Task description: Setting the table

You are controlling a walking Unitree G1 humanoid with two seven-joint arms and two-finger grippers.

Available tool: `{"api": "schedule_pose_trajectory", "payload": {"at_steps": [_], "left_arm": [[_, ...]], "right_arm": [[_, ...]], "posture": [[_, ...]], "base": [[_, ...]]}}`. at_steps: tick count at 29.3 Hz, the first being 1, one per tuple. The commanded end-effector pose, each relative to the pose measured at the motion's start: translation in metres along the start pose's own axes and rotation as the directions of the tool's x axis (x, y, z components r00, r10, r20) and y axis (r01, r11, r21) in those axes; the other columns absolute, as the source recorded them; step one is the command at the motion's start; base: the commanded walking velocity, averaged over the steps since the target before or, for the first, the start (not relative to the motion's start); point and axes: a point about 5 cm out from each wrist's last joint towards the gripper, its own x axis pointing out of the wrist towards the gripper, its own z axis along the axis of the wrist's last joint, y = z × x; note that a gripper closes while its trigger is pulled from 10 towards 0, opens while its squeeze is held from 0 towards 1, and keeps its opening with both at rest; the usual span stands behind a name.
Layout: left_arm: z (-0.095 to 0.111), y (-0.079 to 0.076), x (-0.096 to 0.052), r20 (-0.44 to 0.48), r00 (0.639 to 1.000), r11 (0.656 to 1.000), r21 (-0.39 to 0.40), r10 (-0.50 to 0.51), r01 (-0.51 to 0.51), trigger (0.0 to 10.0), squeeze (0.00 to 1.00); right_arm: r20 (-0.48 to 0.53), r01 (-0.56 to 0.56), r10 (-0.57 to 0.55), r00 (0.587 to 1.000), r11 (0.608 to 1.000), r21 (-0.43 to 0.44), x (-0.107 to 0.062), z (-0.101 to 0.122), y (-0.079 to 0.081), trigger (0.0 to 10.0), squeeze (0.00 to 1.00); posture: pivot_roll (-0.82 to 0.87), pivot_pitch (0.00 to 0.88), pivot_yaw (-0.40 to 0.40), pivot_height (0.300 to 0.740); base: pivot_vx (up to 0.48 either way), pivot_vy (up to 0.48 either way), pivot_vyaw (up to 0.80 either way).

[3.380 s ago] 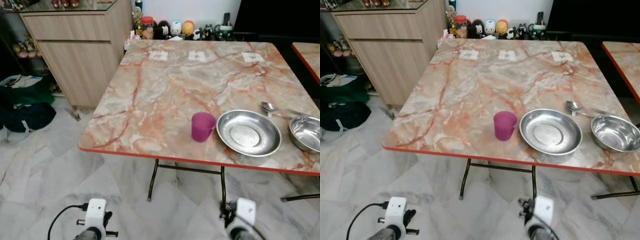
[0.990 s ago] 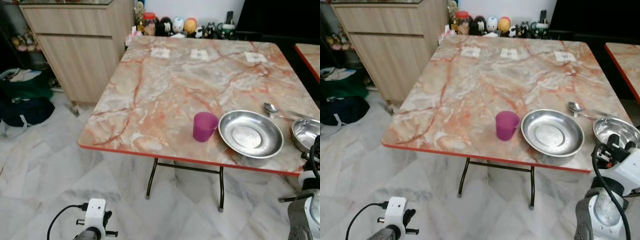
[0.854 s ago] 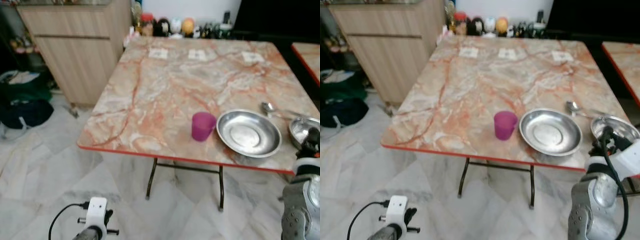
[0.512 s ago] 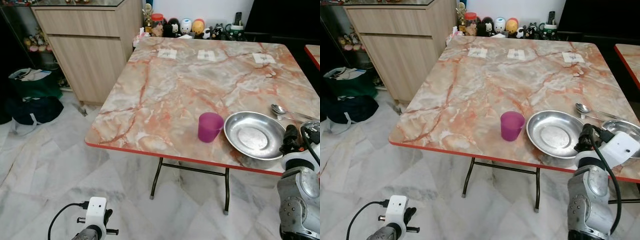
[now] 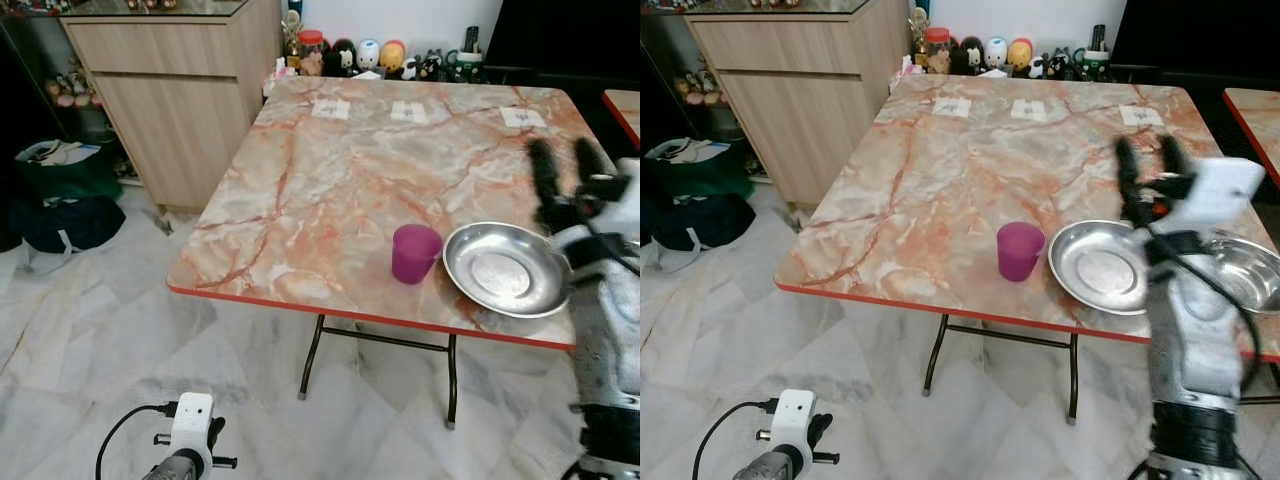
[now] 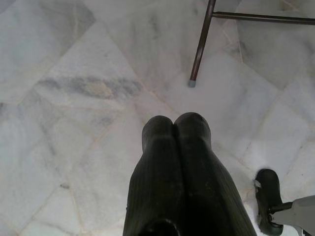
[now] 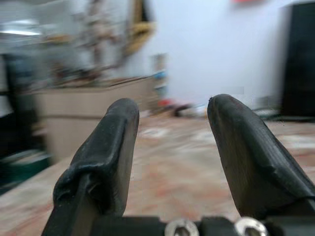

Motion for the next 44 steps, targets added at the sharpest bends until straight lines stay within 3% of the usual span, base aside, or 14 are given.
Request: {"api": "schedule_pose_trajectory", "payload": {"at_steps": [1, 5, 8, 12, 13, 16, 22, 23, 24, 25, 26, 33, 37, 44], "left_arm": [[-0.003, 0.002, -0.001, -0.021, 1.0, 1.0, -0.011, 0.012, -0.012, 10.0, 0.0], [-0.003, 0.003, -0.001, -0.019, 1.0, 1.0, -0.011, 0.016, -0.016, 10.0, 0.0], [-0.003, 0.004, -0.001, -0.02, 1.0, 1.0, -0.009, 0.019, -0.019, 10.0, 0.0], [-0.003, 0.004, -0.001, -0.02, 1.0, 1.0, -0.008, 0.019, -0.02, 10.0, 0.0], [-0.003, 0.004, -0.001, -0.02, 1.0, 1.0, -0.009, 0.019, -0.02, 10.0, 0.0], [-0.004, 0.003, -0.001, -0.022, 1.0, 1.0, -0.009, 0.017, -0.017, 10.0, 0.0], [-0.004, 0.002, -0.001, -0.022, 1.0, 1.0, -0.011, 0.014, -0.014, 10.0, 0.0], [-0.005, 0.001, -0.001, -0.023, 1.0, 1.0, -0.01, 0.013, -0.013, 10.0, 0.0], [-0.005, 0.001, -0.001, -0.023, 1.0, 1.0, -0.01, 0.013, -0.013, 10.0, 0.0], [-0.005, 0.001, -0.001, -0.025, 1.0, 1.0, -0.009, 0.011, -0.011, 10.0, 0.0], [-0.005, 0.001, -0.001, -0.025, 1.0, 1.0, -0.008, 0.01, -0.01, 10.0, 0.0], [-0.005, 0.001, -0.001, -0.026, 1.0, 1.0, -0.005, 0.007, -0.007, 10.0, 0.0], [-0.006, 0.0, -0.002, -0.028, 1.0, 1.0, -0.004, 0.004, -0.004, 10.0, 0.0], [-0.006, 0.0, -0.002, -0.028, 1.0, 1.0, -0.005, 0.002, -0.003, 10.0, 0.0]], "right_arm": [[0.008, -0.122, 0.122, 0.992, 0.991, 0.051, 0.008, -0.002, 0.028, 10.0, 0.0], [0.022, -0.249, 0.248, 0.968, 0.962, 0.116, 0.011, -0.007, 0.061, 10.0, 0.0], [0.055, -0.44, 0.438, 0.897, 0.875, 0.205, 0.007, -0.008, 0.115, 10.0, 0.0], [0.06, -0.535, 0.536, 0.842, 0.816, 0.22, 0.0, -0.007, 0.14, 10.0, 0.0], [0.054, -0.605, 0.608, 0.792, 0.77, 0.204, -0.007, -0.008, 0.157, 10.0, 0.0], [0.05, -0.6, 0.603, 0.796, 0.776, 0.194, -0.008, -0.009, 0.164, 10.0, 0.0], [-0.007, -0.275, 0.279, 0.96, 0.949, 0.155, 0.004, -0.008, 0.101, 10.0, 0.0], [-0.047, -0.073, 0.077, 0.996, 0.993, 0.092, 0.0, -0.011, 0.057, 10.0, 0.0], [-0.047, -0.073, 0.077, 0.996, 0.993, 0.092, 0.0, -0.011, 0.057, 10.0, 0.0], [-0.072, 0.136, -0.133, 0.988, 0.99, 0.032, -0.012, -0.012, 0.012, 10.0, 0.0], [-0.086, 0.216, -0.215, 0.973, 0.976, -0.001, -0.019, -0.012, -0.006, 10.0, 0.0], [-0.151, 0.471, -0.496, 0.855, 0.865, -0.172, -0.061, -0.012, -0.068, 10.0, 0.0], [-0.194, 0.625, -0.64, 0.744, 0.768, -0.137, -0.082, -0.024, -0.081, 10.0, 0.0], [-0.363, 0.707, -0.656, 0.662, 0.708, 0.01, -0.094, -0.062, -0.068, 10.0, 0.0]], "posture": [[-0.05, 0.049, 0.006, 0.74], [-0.05, 0.05, 0.007, 0.74], [-0.05, 0.052, 0.009, 0.74], [-0.05, 0.053, 0.008, 0.74], [-0.05, 0.055, 0.009, 0.74], [-0.05, 0.055, 0.008, 0.74], [-0.06, 0.057, 0.003, 0.74], [-0.06, 0.059, 0.003, 0.74], [-0.06, 0.059, 0.003, 0.74], [-0.06, 0.06, 0.003, 0.74], [-0.06, 0.06, 0.003, 0.74], [-0.07, 0.061, 0.002, 0.74], [-0.07, 0.063, 0.006, 0.74], [-0.06, 0.063, 0.004, 0.74]], "base": [[0.0, 0.0, 0.0], [0.0, 0.0, 0.0], [0.0, 0.0, 0.0], [0.0, 0.0, 0.0], [0.0, 0.0, 0.0], [0.0, 0.0, 0.0], [0.0, 0.0, 0.0], [0.0, 0.0, 0.0], [0.0, 0.0, 0.0], [0.0, 0.0, 0.0], [0.0, 0.0, 0.0], [0.0, 0.0, 0.0], [0.0, 0.0, 0.0], [0.0, 0.0, 0.0]]}}
